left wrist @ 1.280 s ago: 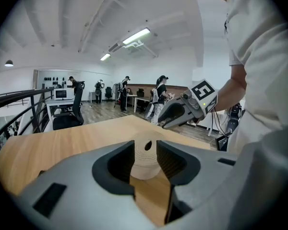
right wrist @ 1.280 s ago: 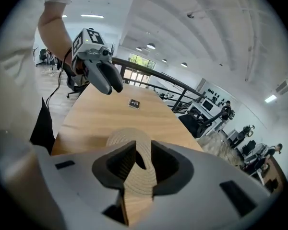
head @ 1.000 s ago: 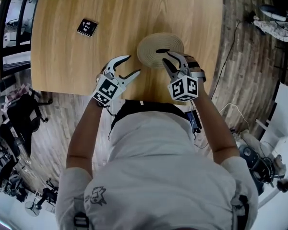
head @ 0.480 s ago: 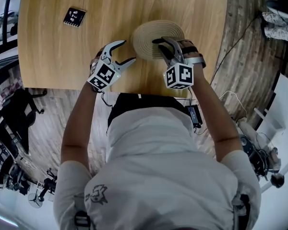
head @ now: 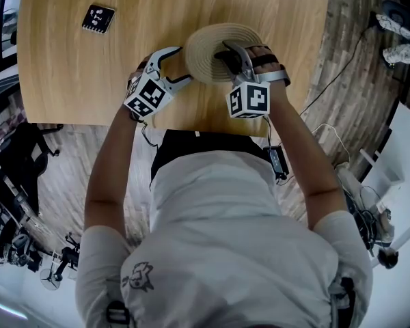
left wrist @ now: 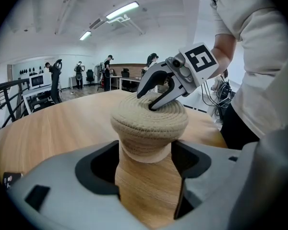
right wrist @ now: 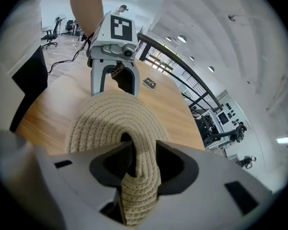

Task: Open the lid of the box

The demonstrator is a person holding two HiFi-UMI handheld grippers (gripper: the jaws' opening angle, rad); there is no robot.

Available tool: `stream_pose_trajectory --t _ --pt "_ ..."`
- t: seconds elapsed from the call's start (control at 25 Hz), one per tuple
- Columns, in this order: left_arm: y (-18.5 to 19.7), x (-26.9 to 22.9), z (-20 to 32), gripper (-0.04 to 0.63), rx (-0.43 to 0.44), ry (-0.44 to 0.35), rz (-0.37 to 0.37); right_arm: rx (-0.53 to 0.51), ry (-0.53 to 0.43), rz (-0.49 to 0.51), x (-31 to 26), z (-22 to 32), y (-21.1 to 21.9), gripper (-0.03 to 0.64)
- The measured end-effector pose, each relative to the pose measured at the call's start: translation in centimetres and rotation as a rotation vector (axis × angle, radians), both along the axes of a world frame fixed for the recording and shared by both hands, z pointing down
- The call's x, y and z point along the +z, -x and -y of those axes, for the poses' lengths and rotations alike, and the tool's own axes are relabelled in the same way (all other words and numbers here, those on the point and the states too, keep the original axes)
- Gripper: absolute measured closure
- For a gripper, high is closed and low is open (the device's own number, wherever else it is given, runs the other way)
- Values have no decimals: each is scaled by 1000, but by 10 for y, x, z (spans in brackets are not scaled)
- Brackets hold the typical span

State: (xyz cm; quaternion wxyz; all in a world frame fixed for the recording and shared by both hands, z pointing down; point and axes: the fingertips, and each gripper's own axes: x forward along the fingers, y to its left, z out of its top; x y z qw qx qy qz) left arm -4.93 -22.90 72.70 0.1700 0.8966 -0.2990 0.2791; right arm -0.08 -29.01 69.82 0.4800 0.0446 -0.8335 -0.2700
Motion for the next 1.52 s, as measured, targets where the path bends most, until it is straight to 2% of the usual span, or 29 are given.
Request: stream_pose_trajectory --t 0.44,0.68,1.08,1.52 --pt "-4 1 1 275 12 -9 7 -52 -143 70 -5 -4 3 485" --pt "-5 1 2 285 8 -13 10 -73 -171 102 -4 -10 0 554" --pt "-5 1 1 290 14 -15 12 -82 -195 115 -13 -14 -3 571" --pt "-6 1 1 298 23 -20 11 -3 -218 163 -44 -15 -12 580"
